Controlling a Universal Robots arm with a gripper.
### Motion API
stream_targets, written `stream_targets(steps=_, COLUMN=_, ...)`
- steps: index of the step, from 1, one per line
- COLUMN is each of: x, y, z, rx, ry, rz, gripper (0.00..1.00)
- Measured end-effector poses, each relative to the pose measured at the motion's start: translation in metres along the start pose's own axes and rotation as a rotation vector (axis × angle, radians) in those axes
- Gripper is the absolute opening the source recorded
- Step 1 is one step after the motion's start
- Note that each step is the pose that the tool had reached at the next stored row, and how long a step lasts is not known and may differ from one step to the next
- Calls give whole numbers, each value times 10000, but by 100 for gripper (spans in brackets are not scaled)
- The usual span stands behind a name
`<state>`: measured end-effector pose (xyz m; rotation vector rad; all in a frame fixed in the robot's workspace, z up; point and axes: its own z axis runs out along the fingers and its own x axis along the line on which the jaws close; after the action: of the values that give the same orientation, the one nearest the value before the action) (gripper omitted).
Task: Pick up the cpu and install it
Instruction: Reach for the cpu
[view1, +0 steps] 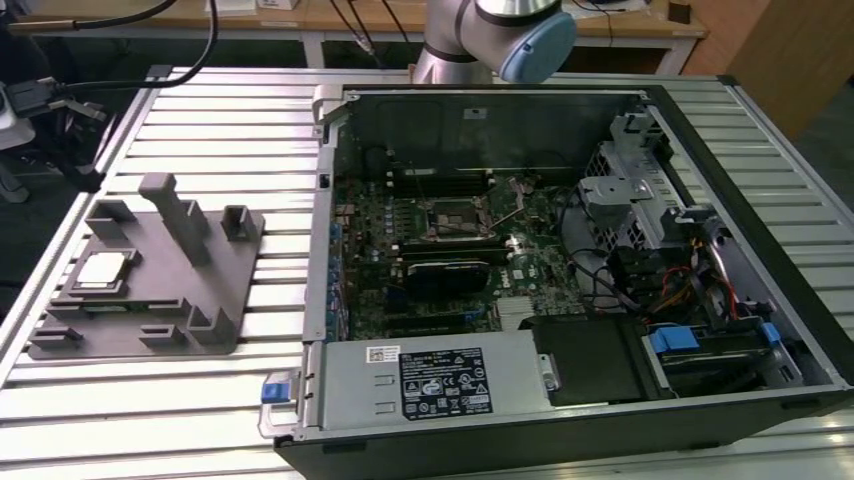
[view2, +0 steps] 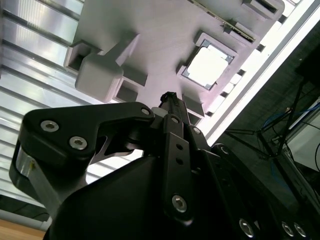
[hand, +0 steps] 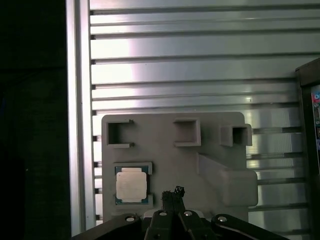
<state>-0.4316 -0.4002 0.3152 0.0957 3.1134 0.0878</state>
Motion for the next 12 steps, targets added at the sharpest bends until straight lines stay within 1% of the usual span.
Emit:
stream_targets(steps=8, x=31, y=-21, z=49, rx=-12, ry=2, rz=-18, gripper=11)
stream_targets(steps=12, x=34, y=-23, z=56, rx=-12, ry=3, rz=-20, gripper=11)
